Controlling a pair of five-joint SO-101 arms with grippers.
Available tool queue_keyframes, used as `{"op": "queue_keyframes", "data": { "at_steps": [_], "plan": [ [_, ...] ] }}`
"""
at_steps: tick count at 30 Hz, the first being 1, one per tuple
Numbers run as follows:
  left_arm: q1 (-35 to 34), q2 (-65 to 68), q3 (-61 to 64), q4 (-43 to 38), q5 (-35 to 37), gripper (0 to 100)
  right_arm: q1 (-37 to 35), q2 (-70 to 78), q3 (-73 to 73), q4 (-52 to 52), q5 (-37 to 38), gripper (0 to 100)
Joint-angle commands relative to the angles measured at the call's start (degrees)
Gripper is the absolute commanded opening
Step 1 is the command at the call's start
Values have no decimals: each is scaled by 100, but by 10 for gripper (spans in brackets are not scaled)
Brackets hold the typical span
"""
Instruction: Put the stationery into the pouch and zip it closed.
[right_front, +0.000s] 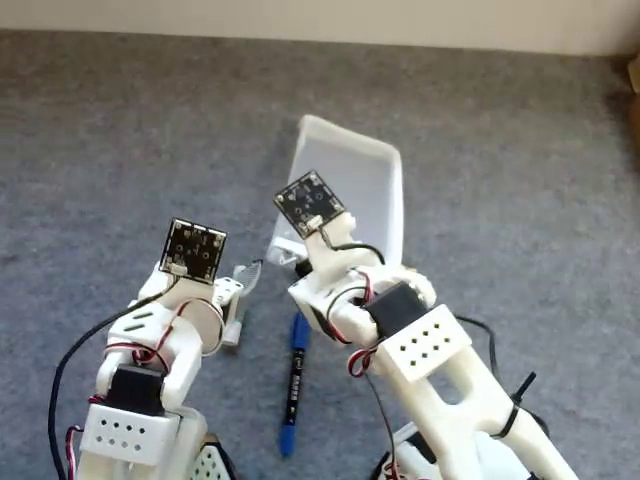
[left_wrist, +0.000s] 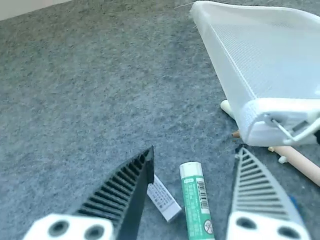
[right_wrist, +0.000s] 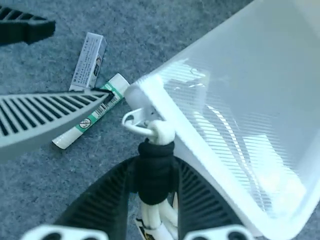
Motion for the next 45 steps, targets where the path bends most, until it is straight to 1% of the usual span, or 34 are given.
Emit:
{"op": "queue_keyframes", "data": {
  "at_steps": [1, 5, 11, 16, 19, 23, 27, 30, 39, 45],
  "plan": [
    [119, -66, -330, 9, 62, 256, 84, -242, -48, 22, 62, 5],
    [119, -66, -330, -9, 299, 256, 75, -242, -48, 22, 70, 5],
    [127, -66, -321, -18, 343, 256, 66, -242, -48, 22, 70, 5],
    [462, -66, -295, -18, 343, 255, 57, -242, -40, 31, 70, 5],
    [497, -66, -295, -35, 343, 255, 57, -242, -40, 31, 70, 5],
    [488, -40, -215, -325, 343, 255, 66, -242, 4, 31, 70, 5],
    [488, -57, 48, -853, 334, 255, 48, -242, 75, 31, 70, 5],
    [514, -57, 154, -1029, 334, 255, 48, -242, 75, 31, 70, 5],
    [541, -22, 180, -993, 334, 255, 48, -321, 84, 31, 70, 5],
    [655, -66, 163, -536, 308, 255, 48, -813, 295, 22, 70, 5]
  ]
}}
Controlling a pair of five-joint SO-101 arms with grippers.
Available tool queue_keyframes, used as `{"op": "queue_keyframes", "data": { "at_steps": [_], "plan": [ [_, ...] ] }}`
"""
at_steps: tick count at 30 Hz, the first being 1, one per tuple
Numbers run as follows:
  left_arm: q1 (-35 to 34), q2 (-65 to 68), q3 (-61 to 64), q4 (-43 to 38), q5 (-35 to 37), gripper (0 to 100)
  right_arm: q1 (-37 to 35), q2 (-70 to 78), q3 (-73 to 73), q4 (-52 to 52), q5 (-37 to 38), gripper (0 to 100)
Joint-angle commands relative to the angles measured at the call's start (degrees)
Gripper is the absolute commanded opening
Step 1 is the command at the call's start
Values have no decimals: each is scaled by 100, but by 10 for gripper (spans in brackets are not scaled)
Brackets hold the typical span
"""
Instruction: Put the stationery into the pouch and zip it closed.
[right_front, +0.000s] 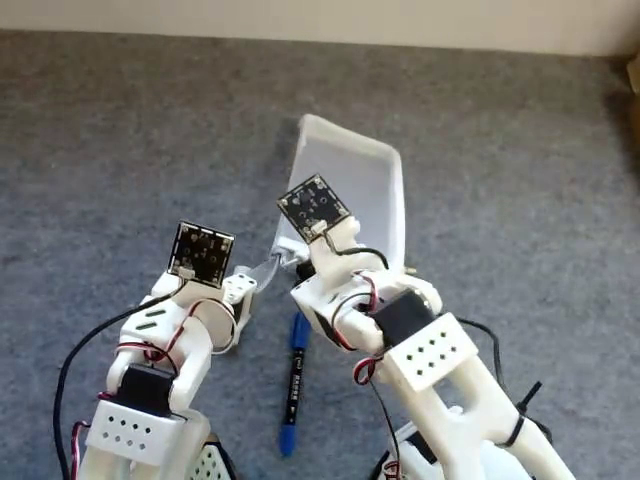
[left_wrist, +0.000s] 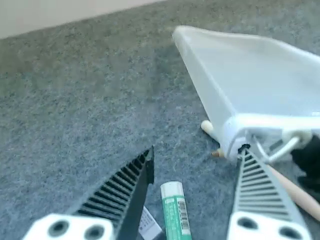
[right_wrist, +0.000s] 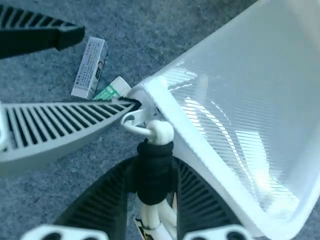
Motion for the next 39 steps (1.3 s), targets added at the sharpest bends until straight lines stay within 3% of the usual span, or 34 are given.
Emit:
{"op": "queue_keyframes", "data": {
  "at_steps": [1, 10, 23, 29, 39],
  "plan": [
    [224, -66, -66, 114, 18, 255, 40, -444, 92, 4, 70, 5],
    [233, -66, -119, 88, 44, 255, -470, -673, 330, 13, 70, 5],
    [233, -66, 48, 88, 9, 250, -497, -681, 286, 576, 70, 5],
    [233, -66, 40, 88, 0, 128, -470, -681, 277, 585, 123, 5],
    [189, -66, -66, 105, 0, 6, -444, -690, 268, 901, 440, 5]
  ]
}}
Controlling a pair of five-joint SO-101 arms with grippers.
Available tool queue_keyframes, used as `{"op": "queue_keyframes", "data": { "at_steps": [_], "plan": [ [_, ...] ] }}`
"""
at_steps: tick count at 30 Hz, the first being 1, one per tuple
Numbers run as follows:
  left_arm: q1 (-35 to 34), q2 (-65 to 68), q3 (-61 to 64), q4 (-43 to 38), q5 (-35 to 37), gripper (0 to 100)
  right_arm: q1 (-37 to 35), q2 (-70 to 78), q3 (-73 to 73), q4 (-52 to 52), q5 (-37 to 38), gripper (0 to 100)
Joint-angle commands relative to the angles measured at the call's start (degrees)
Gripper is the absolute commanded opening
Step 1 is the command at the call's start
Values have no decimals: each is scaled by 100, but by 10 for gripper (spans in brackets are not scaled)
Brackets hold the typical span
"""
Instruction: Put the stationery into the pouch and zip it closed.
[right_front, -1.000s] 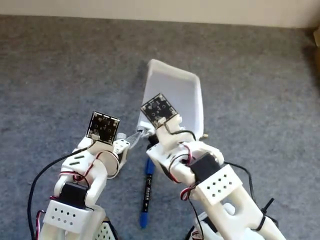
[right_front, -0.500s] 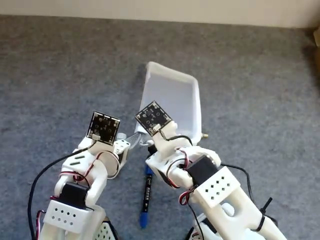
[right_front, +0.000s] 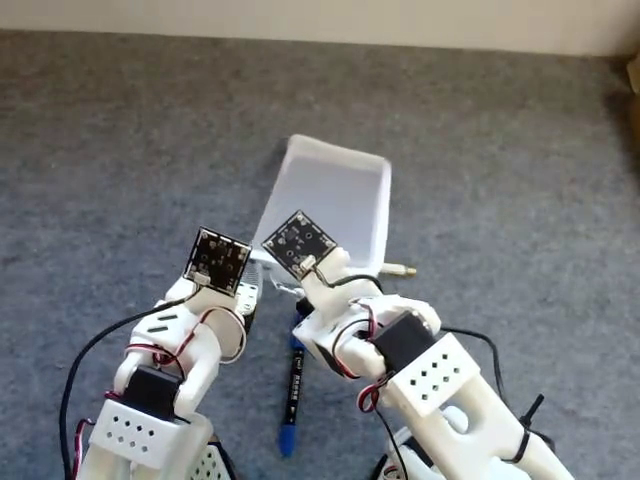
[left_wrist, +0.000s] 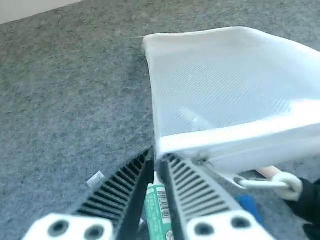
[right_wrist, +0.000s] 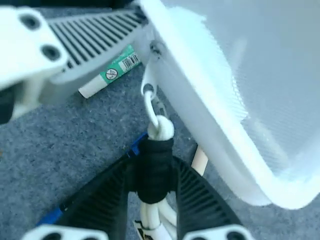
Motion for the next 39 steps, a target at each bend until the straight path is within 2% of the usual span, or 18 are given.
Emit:
{"op": "queue_keyframes", "data": {
  "at_steps": [1, 4, 10, 17, 30, 39],
  "plan": [
    [4, -66, -198, 35, -9, 6, -4, -224, -136, 75, 79, 5],
    [-92, -66, -198, 35, -9, 6, 22, -224, -145, 145, 88, 5],
    [-453, -66, -198, 18, 9, 6, 418, -215, -822, 910, 62, 5],
    [-523, -66, -198, 35, 9, 6, 620, -215, -954, 1042, 88, 5],
    [-637, -66, -154, 35, 9, 6, 1684, -242, -1051, 1481, 114, 5],
    [-620, -66, -136, 44, 9, 6, 1912, -1349, -1007, 1587, 281, 5]
  ]
}}
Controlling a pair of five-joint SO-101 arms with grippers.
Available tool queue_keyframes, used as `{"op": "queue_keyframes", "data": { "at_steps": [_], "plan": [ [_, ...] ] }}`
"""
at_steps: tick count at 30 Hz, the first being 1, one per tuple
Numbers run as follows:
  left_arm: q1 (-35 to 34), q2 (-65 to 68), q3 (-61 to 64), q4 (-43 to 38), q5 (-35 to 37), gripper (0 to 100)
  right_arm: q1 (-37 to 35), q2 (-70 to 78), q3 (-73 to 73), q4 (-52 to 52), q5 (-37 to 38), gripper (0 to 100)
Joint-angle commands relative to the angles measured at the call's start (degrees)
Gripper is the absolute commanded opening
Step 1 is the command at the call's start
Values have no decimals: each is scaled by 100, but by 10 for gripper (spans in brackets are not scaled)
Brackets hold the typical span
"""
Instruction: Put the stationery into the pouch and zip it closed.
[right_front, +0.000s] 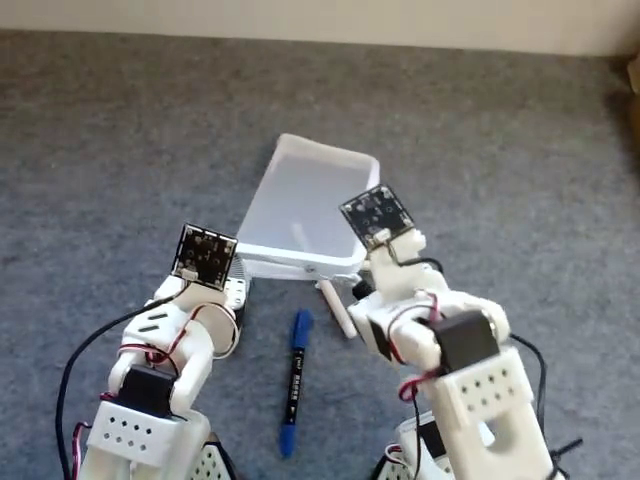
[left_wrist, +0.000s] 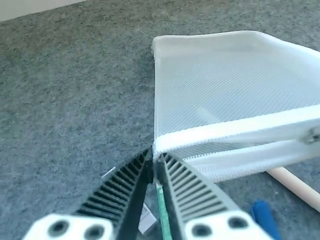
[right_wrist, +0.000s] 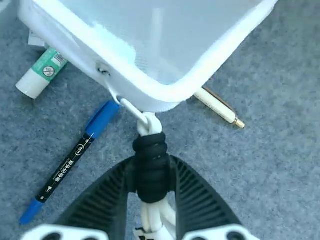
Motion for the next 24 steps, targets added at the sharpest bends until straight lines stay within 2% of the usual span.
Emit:
{"op": "queue_keyframes", "data": {
  "at_steps": [1, 6, 12, 20, 24],
  "plan": [
    [-215, -66, -136, 26, -9, 6, 189, -549, -110, 22, 97, 5],
    [-224, -66, -136, 26, -9, 6, 224, -919, 4, 242, 97, 5],
    [-224, -66, -136, 26, -9, 6, 892, -1077, 4, 259, 123, 5],
    [-189, -66, -136, 26, -9, 11, 927, -1086, -40, 295, 123, 5],
    [-180, -66, -136, 26, 18, 99, 927, -1086, -48, 295, 123, 5]
  ]
}}
